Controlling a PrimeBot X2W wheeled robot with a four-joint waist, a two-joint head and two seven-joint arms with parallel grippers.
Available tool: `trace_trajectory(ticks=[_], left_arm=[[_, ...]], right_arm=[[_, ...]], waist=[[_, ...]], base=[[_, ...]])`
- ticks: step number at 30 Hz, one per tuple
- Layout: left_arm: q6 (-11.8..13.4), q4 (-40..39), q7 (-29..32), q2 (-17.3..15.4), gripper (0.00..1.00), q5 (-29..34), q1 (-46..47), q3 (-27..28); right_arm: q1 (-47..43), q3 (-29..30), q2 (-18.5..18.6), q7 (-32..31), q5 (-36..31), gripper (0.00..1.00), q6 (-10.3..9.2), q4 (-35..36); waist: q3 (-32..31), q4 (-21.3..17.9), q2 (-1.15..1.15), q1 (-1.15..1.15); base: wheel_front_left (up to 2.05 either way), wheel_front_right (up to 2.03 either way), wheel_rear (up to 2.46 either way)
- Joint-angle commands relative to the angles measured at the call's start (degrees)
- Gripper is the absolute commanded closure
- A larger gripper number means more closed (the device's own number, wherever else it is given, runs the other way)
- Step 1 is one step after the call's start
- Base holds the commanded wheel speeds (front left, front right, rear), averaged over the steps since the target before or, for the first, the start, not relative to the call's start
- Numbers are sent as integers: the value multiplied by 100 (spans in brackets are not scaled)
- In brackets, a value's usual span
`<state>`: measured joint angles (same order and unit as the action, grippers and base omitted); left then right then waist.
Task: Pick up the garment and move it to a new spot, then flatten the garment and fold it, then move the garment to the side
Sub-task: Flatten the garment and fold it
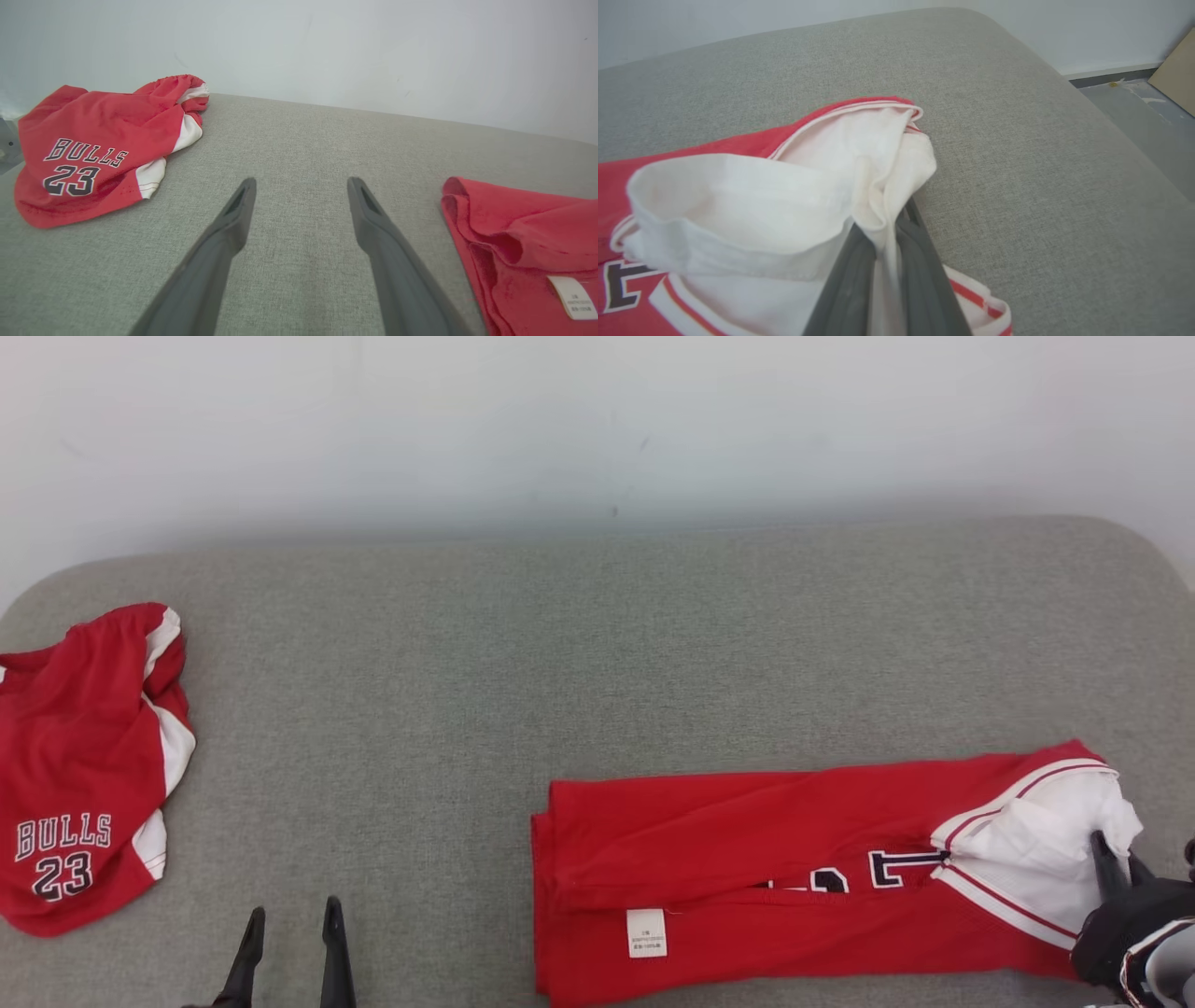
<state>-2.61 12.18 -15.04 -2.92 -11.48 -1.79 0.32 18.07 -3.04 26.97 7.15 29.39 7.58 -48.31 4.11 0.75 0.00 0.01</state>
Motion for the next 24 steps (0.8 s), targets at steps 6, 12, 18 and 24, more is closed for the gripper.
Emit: trace_trajectory(ticks=[6,12,18,24], left_arm=[[19,-24,-20,5,0,44,-165,106],[31,-29,-20,4,0,39,-149,114],[40,-23,-19,4,0,7,-77,74],[8,15,-20,5,0,-41,-37,56]], right_arm=[[122,-137,-69,98,-141,100,-18,310],[79,-534,-274,-21,-271,100,-17,1315],[-298,-1004,-587,-488,-239,100,-17,2707],[-644,-1408,-936,-1012,-383,100,-17,3831]], waist=[[-62,-204,0,-1],[-88,-353,0,-1],[-98,-359,0,-1],[-58,-242,0,-1]], base=[[0,0,0],[0,0,0],[0,0,0],[0,0,0]])
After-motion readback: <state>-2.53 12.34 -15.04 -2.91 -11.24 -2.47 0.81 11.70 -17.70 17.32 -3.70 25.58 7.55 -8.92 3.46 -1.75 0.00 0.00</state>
